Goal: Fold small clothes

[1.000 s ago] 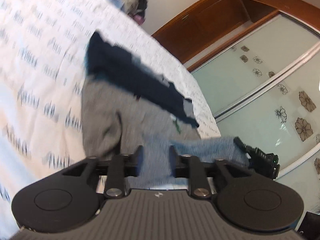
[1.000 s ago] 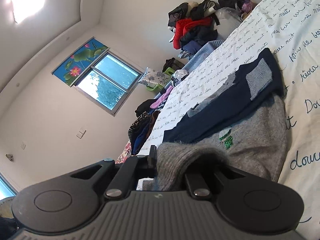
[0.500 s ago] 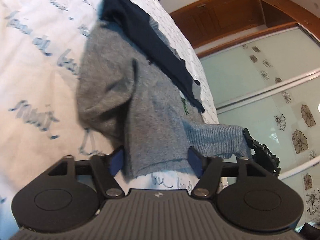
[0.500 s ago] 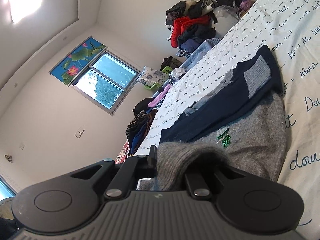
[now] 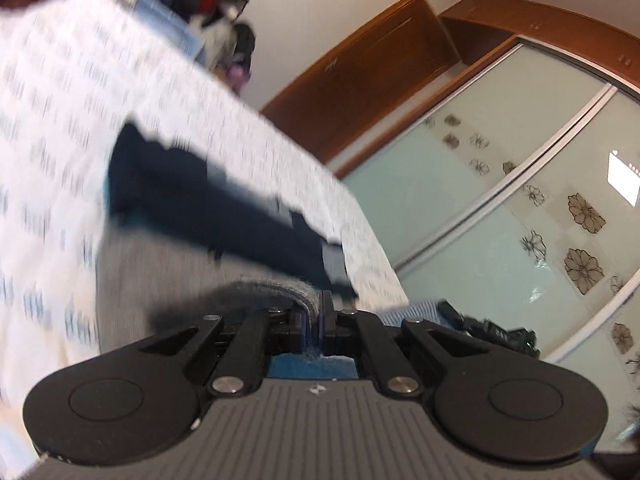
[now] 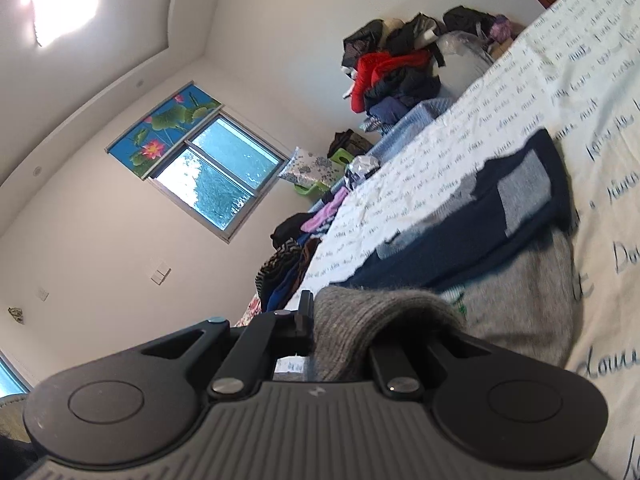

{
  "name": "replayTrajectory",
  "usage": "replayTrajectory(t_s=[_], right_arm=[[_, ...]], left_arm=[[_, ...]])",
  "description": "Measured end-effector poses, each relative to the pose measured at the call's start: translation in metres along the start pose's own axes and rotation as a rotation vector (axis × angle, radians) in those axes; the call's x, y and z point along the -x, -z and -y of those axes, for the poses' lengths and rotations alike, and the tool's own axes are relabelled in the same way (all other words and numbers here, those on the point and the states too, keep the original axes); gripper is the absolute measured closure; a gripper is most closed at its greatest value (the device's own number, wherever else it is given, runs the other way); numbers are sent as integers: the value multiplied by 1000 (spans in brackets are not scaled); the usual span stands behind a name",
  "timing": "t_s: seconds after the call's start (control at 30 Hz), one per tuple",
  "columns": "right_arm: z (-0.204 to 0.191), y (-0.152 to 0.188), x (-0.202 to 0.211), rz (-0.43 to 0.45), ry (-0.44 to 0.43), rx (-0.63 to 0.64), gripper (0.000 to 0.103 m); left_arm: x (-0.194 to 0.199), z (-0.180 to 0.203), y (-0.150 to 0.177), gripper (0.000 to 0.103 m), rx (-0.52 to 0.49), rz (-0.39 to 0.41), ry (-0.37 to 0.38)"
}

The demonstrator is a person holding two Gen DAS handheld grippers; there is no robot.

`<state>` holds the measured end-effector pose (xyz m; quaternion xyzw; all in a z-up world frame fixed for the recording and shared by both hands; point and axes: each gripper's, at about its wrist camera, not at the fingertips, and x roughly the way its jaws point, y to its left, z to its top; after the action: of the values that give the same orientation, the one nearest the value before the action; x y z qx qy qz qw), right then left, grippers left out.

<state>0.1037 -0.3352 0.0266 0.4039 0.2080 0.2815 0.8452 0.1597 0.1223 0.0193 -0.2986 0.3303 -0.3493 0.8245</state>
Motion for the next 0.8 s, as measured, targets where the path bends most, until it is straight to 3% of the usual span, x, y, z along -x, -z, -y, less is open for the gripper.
replayTrajectory(t_s=[0.23,0.47,0.8], right_arm=[[4,-36,-25,43,0,28,97],[39,-71,-52,80,9,-51,97],[93,-98,-105,36,74,-129,97]], left_arm=[[-27,10,-61,98,-81,62,-50],[-62,5,-106,98,-110,101,-100],[-110,-38,-139,98,-88,86,-191]])
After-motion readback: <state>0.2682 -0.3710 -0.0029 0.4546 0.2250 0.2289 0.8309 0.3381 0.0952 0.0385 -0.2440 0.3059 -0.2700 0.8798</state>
